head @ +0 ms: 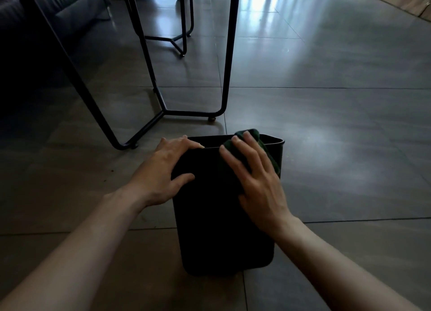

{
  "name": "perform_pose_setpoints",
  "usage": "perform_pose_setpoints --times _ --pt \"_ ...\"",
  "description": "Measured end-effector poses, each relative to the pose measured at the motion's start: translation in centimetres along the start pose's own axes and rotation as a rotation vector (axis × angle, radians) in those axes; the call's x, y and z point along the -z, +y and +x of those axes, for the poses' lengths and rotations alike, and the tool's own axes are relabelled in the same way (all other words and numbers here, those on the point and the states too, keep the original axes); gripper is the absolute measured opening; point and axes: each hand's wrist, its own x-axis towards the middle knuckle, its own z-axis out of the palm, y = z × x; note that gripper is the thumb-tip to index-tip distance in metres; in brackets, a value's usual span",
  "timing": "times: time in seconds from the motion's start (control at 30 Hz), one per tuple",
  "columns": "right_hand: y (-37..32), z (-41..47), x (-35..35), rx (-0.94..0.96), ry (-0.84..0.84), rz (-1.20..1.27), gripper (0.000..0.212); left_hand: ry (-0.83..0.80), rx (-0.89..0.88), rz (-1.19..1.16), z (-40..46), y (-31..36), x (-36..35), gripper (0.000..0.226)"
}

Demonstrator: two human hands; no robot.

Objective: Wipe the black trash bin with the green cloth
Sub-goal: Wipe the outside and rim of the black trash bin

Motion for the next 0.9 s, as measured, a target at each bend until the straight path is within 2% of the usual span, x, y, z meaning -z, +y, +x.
perform_pose_setpoints --times 0.03,0.1,0.27,0.33,0.47,0.53,0.6,0.73,0.77,0.83,0.9 --pt "-0.2 0.3 -0.1 -0.005 0.009 -0.012 0.068 0.002 -0.004 0.005 0.0 0.0 0.0 0.06" --pt "-0.9 -2.0 -0.9 0.116 -0.035 -0.038 0.06 0.003 -0.009 0.02 0.1 0.0 0.0 0.06" --pt "-1.5 -10.9 -1.2 0.618 -0.394 -0.19 0.052 0.02 -0.034 0.054 -0.2 0.0 0.0 0.063" --pt "-0.8 -9.8 -0.3 0.567 -0.358 -0.155 0.049 0.024 -0.043 0.055 -0.2 -0.1 0.0 0.063" --pt "0.2 -2.7 1.3 0.109 -0.079 -0.033 0.056 0.02 -0.015 0.039 -0.3 0.0 0.0 0.064" --pt "0.2 -0.6 1.4 0.006 -0.021 -0.041 0.061 0.018 -0.02 0.035 -0.3 0.1 0.0 0.064" --pt "-0.5 -2.2 0.3 0.101 -0.051 -0.058 0.051 0.02 -0.02 0.04 -0.3 0.1 0.1 0.064" --pt "-1.4 -10.8 -1.1 0.606 -0.328 -0.223 0.046 0.025 -0.013 0.04 -0.5 0.2 0.1 0.062" --pt "-1.1 -11.8 -0.8 0.673 -0.352 -0.245 0.045 0.025 -0.015 0.037 -0.6 0.2 0.1 0.062" --pt "-0.1 -11.3 0.0 0.636 -0.336 -0.237 0.041 0.027 -0.014 0.029 -0.7 0.1 0.1 0.061" --pt "0.8 -8.7 1.0 0.426 -0.256 -0.169 0.041 0.028 -0.002 0.025 -0.6 0.1 0.2 0.061"
